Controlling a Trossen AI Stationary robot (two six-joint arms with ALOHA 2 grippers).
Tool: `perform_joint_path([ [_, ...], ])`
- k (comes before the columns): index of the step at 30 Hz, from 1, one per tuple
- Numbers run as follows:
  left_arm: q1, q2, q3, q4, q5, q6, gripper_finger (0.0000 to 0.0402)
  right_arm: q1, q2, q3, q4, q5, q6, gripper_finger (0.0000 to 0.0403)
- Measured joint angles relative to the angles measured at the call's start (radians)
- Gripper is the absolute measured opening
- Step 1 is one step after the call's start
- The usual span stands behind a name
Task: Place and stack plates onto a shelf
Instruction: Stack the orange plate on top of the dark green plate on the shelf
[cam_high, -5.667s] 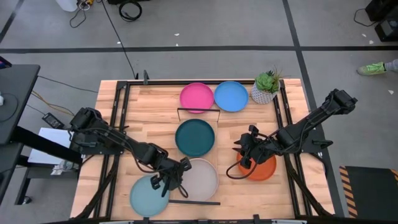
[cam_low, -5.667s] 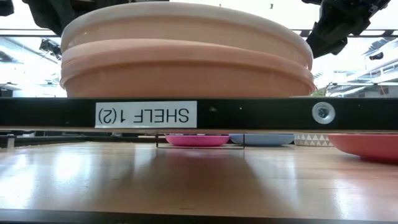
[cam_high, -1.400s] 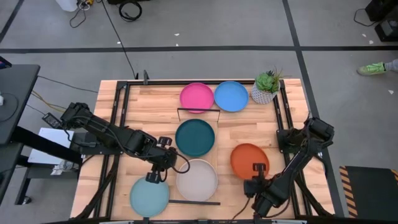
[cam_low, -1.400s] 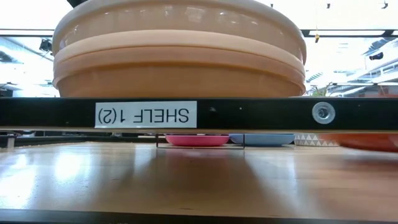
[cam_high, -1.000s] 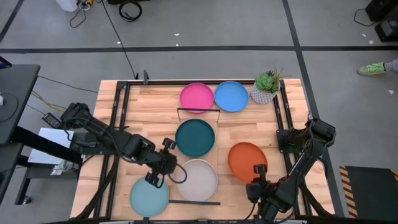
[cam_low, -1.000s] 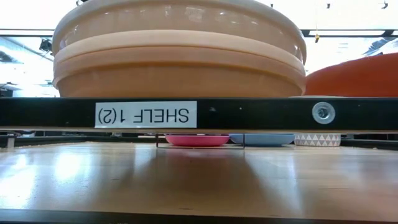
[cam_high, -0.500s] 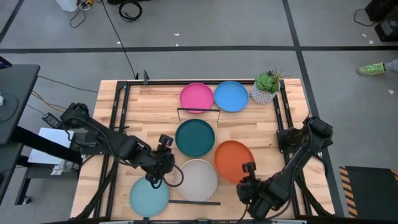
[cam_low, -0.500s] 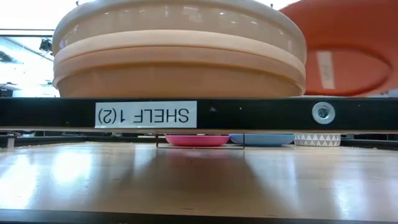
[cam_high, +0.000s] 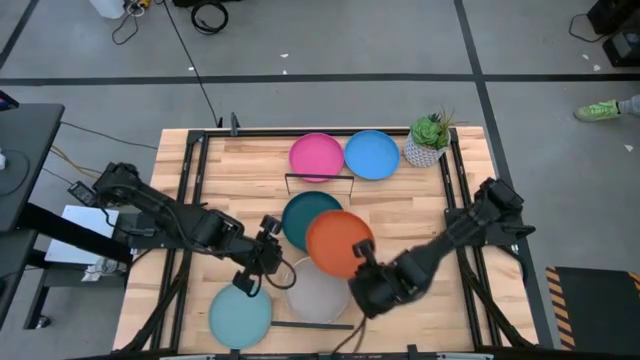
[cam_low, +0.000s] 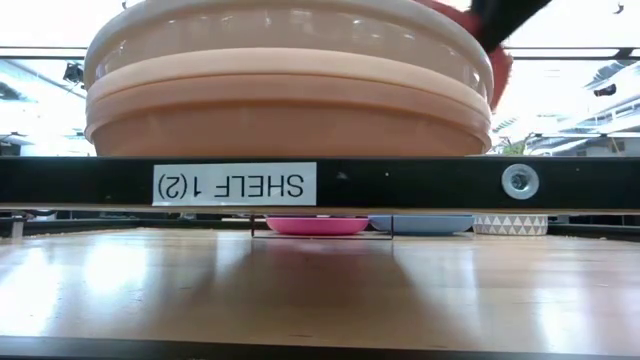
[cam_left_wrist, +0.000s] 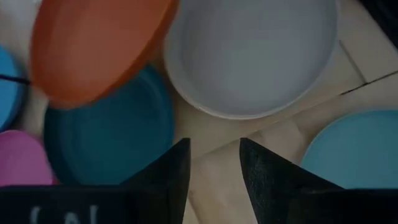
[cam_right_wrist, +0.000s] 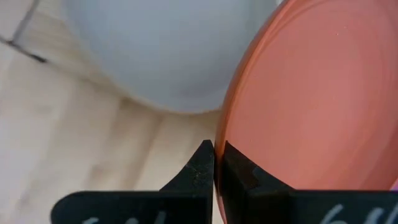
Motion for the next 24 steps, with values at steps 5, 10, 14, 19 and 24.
perform_joint_path([
  [5,0.001,-0.093,-0.119,0.066,0.003,-0.011,0.0142,-0.090,0.000,0.000,0.097,-0.022,-0.200,0.0013],
  [10,0.001,-0.252,-0.256,0.177,0.009,-0.061,0.0141,-0.167,0.000,-0.032,0.206,-0.079,-0.325,0.0013],
  [14,0.001,-0.357,-0.362,0.240,0.010,-0.111,0.0141,-0.211,0.000,-0.089,0.261,-0.089,-0.367,0.0013],
  [19,0.008,-0.428,-0.422,0.260,-0.017,-0.171,0.0141,-0.245,0.000,-0.124,0.273,-0.059,-0.367,0.0019],
  [24,0.024,-0.435,-0.424,0.265,-0.111,-0.216,0.0141,-0.277,0.000,-0.127,0.288,-0.055,-0.363,0.0042],
])
